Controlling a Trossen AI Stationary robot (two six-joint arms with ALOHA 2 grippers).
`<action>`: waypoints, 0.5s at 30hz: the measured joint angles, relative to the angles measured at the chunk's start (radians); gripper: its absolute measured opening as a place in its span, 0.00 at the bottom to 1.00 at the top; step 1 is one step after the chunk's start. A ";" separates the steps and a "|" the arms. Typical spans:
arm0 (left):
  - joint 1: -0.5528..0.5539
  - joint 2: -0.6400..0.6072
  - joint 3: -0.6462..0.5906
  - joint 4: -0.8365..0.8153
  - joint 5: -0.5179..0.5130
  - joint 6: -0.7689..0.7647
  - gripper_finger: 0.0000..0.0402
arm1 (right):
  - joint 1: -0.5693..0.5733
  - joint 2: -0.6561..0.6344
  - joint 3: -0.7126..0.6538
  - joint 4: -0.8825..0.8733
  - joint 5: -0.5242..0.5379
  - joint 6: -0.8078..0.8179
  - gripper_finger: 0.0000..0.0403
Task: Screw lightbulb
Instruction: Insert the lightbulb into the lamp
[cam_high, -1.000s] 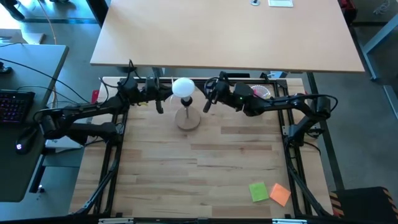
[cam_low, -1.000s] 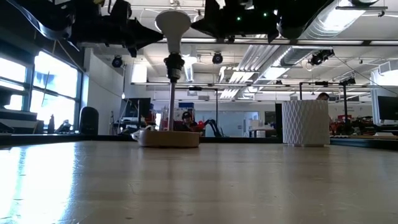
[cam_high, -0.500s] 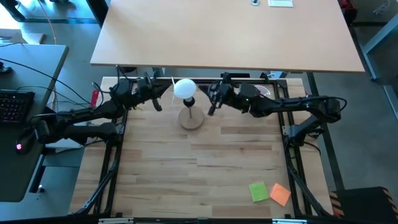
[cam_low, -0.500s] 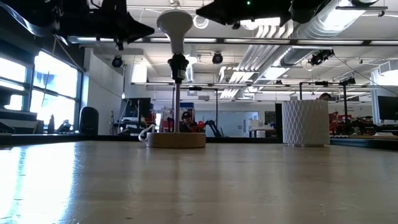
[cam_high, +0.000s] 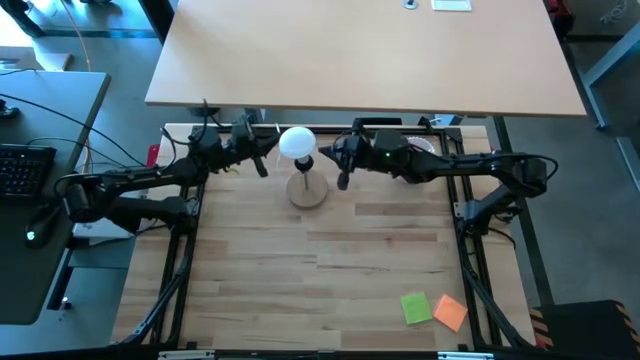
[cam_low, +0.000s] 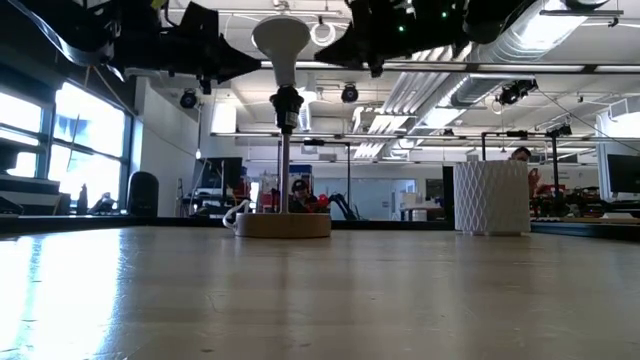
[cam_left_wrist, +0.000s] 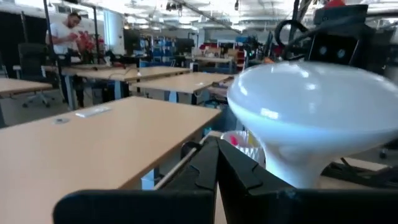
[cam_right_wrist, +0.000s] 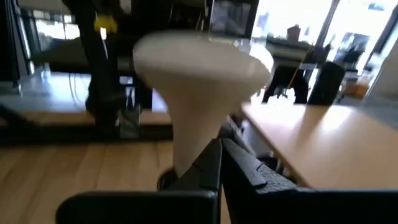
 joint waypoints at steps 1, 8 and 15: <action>-0.003 -0.005 0.000 -0.008 0.000 0.000 0.00 | -0.001 0.002 0.000 -0.032 0.000 0.000 0.01; -0.037 -0.030 0.000 -0.029 -0.006 0.000 0.00 | -0.001 0.009 0.000 -0.068 -0.047 -0.019 0.26; -0.074 -0.033 0.000 -0.033 -0.022 0.001 0.00 | -0.042 0.012 0.000 -0.042 -0.188 -0.006 0.57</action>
